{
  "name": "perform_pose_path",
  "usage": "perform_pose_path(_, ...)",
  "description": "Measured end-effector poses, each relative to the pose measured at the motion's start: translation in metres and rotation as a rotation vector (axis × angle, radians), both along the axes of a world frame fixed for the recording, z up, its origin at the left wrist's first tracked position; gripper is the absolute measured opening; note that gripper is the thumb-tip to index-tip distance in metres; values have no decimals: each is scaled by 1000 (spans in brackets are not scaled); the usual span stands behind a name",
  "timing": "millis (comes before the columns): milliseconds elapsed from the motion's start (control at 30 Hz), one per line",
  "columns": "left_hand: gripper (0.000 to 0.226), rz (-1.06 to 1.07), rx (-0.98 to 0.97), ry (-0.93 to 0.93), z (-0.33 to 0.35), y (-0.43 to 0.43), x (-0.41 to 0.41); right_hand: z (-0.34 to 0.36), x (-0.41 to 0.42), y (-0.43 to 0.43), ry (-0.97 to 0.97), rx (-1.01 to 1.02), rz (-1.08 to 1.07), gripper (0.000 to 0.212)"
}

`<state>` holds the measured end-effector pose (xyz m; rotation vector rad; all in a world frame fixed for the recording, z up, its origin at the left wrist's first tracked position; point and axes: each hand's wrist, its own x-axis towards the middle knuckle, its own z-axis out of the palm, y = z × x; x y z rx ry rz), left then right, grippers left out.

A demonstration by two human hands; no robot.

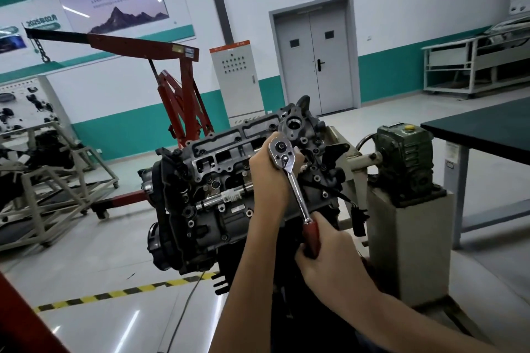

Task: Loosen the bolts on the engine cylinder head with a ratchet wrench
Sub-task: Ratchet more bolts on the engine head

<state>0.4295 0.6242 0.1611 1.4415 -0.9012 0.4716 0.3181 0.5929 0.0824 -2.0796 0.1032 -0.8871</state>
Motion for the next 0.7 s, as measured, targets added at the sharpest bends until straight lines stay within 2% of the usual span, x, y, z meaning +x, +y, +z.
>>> perform_pose_path(67,38,-6,27,10,1,1,4,2,-1,-9,25,-41,3,27)
perform_pose_path(133,29,-9,92,25,3,4,9,11,-5,-38,87,-178,8,27)
perform_pose_path(233,34,-45,179,2,7,9,14,40,-9,-97,183,-549,-69,26)
perform_pose_path(300,28,-87,210,-6,10,10,14,71,-8,-126,137,-771,-144,21)
perform_pose_path(400,29,-111,272,-33,13,16,16,98,-3,-139,100,-887,-186,16)
perform_pose_path(500,24,-134,287,-51,11,21,18,77,-4,-127,180,-784,-172,20)
perform_pose_path(567,33,-68,208,-72,6,18,13,48,-9,-101,203,-578,-90,21)
perform_pose_path(700,35,26,20,-46,-4,0,-1,4,-3,-26,51,-118,-82,30)
